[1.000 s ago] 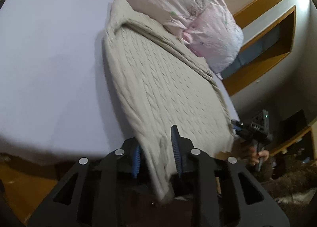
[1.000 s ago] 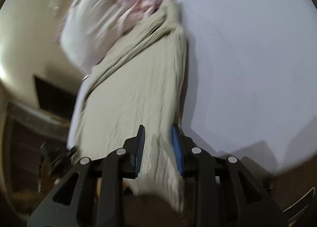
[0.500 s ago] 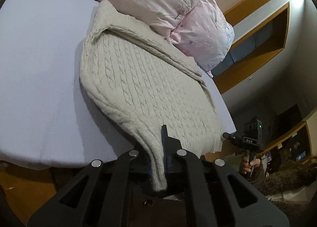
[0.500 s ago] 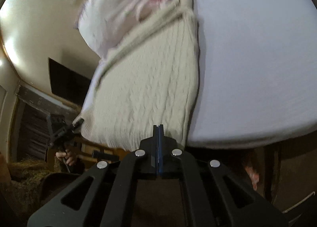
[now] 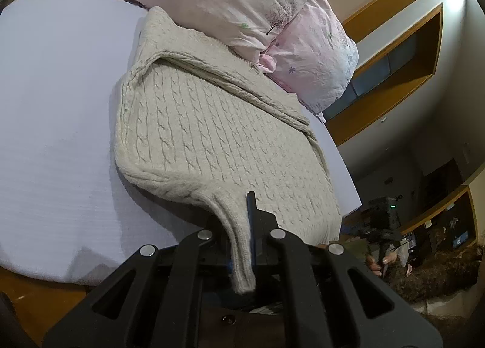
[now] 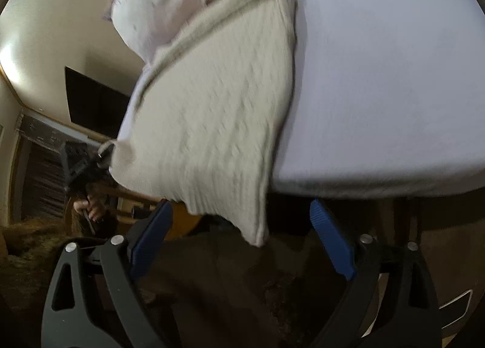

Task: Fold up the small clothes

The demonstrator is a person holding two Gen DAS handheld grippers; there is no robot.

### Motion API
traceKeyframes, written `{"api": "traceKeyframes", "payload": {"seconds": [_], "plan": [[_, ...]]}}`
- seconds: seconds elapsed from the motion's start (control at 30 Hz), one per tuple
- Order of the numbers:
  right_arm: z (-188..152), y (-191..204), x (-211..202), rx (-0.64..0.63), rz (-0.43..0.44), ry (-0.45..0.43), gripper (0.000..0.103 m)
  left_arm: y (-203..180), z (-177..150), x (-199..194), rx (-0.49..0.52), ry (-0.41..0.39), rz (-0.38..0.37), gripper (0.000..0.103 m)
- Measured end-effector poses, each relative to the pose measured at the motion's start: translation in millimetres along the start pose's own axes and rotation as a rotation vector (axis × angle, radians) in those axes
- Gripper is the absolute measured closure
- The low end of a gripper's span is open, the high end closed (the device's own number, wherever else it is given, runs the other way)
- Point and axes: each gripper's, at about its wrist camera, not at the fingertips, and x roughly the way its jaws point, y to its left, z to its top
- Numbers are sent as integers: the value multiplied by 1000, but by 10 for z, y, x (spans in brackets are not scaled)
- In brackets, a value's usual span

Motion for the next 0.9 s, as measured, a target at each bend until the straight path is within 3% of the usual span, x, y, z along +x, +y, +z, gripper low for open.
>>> {"api": "traceKeyframes", "payload": {"seconds": [0.03, 0.07, 0.17, 0.23, 0.4, 0.47, 0.53, 0.63, 0.7, 0.73, 0.77, 0.8, 0.83, 0.87, 0.9], "plan": [[-11, -24, 59, 5, 29, 17, 91, -1, 6, -3, 1, -1, -2, 96], [-4, -24, 144, 0, 79, 43, 94, -5, 15, -6, 3, -3, -2, 96], [108, 180, 24, -110, 144, -31, 96, -17, 119, -42, 11, -30, -1, 96], [304, 351, -139, -177, 172, -139, 96, -26, 333, -67, 30, -72, 3, 96], [1360, 599, -429, -208, 230, -451, 96, 73, 1137, 106, 41, -213, 71, 96], [1885, 469, -387, -88, 222, -558, 96, 232, 1573, 343, 1, -253, 138, 96], [2346, 196, -199, 111, 198, -611, 95, 453, 1970, 663, -56, -252, 199, 96], [2708, -115, 141, 308, 103, -590, 95, 686, 2286, 1054, -132, -211, 259, 96], [2817, -289, 373, 416, 26, -568, 87, 842, 2388, 1295, -171, -148, 284, 96], [2835, -343, 439, 447, 34, -569, 71, 888, 2392, 1345, -187, -126, 272, 96], [2847, -372, 451, 451, 68, -580, 62, 921, 2381, 1349, -203, -115, 242, 96], [2855, -358, 435, 429, 116, -605, 41, 923, 2356, 1311, -206, -118, 218, 90], [2858, -315, 395, 393, 135, -637, 14, 903, 2321, 1220, -205, -131, 187, 76], [2847, -281, 322, 363, 131, -670, 4, 870, 2289, 1124, -197, -154, 182, 63], [2806, -226, 240, 336, 112, -719, 2, 821, 2240, 995, -181, -194, 191, 29]]}}
